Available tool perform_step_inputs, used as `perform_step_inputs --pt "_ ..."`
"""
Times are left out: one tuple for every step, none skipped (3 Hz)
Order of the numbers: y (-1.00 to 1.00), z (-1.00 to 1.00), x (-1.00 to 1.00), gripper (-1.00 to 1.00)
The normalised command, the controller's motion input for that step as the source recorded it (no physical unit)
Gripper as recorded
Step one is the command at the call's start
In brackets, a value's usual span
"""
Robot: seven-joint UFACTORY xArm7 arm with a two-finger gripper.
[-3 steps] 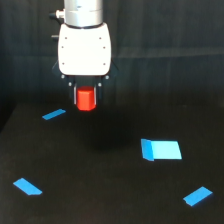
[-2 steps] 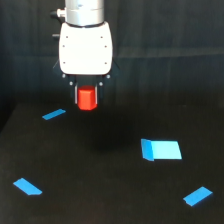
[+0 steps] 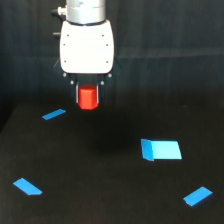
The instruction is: Pick up the red object from the table
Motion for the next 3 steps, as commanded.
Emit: perform_step_inputs --pt "-0.17 0.21 0.08 -0.98" --pt "-0.13 0.21 0.18 -0.94" --pt "-0.08 0.12 0.15 -1.00"
